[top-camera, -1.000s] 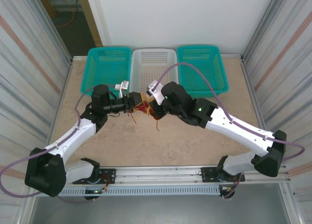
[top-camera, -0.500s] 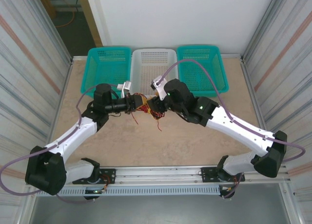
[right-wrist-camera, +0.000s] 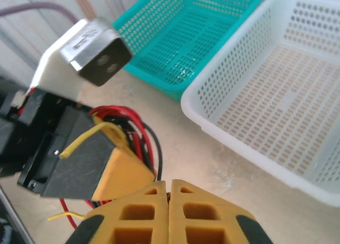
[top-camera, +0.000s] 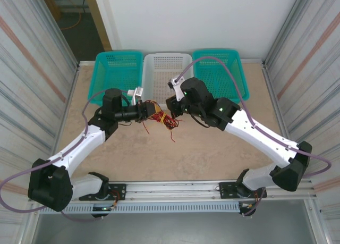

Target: Untangle the cables

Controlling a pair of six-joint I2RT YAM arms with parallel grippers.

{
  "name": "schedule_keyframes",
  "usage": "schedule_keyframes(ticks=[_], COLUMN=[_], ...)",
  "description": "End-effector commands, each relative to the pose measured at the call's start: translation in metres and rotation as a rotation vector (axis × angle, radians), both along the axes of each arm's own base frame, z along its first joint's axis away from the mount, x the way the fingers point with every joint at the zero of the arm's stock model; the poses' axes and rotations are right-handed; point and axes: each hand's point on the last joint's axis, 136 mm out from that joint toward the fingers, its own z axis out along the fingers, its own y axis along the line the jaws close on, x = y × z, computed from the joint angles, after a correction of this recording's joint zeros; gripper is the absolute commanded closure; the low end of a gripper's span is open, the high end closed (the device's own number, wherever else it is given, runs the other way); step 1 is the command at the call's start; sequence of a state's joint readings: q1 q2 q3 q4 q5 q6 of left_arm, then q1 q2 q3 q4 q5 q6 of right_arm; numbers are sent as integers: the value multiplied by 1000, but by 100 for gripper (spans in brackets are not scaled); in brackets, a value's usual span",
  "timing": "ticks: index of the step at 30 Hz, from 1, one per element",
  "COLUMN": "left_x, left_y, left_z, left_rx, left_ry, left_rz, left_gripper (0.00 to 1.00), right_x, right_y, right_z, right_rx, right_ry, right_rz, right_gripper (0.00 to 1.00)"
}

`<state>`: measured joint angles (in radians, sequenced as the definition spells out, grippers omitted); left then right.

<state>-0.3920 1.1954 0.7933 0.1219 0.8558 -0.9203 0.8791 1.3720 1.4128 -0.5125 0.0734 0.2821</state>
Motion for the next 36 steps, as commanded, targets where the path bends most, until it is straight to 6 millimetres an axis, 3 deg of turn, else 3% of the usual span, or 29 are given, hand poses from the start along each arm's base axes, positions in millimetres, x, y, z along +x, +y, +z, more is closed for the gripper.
schedule_keyframes(ticks=[1,6,9,16,18,20,24,27,32,36], left_x=[-3,-19,-33,-38,-39,-34,2,23,46,58], left_y=[-2,-13,-15,5,21,38,65,92,120,124], left_z=[30,70,107,190,214,226,212,198,161,114], left_rx=[-42,-191,-313,-531,-617,-630,-399,-281,-111,27], left_ry=[-103,-200,-320,-539,-631,-710,-734,-717,-669,-581], left_rz=[-49,-134,-158,-55,37,145,454,652,853,872], left_gripper=[100,100,100,100,100,100,100,100,100,100], right_x=[12,35,46,60,56,54,41,20,-17,-43], right_y=[-12,-29,-30,-23,-23,-28,-43,-43,-17,6], right_z=[3,0,-5,-30,-32,-37,-51,-49,-35,-2], right_rx=[22,161,273,517,627,717,809,827,781,701], right_ry=[30,144,209,340,354,366,383,364,335,266], right_rz=[-49,-72,-55,-84,-103,-147,-309,-362,-301,-202], right_gripper=[100,100,100,100,100,100,100,100,100,100])
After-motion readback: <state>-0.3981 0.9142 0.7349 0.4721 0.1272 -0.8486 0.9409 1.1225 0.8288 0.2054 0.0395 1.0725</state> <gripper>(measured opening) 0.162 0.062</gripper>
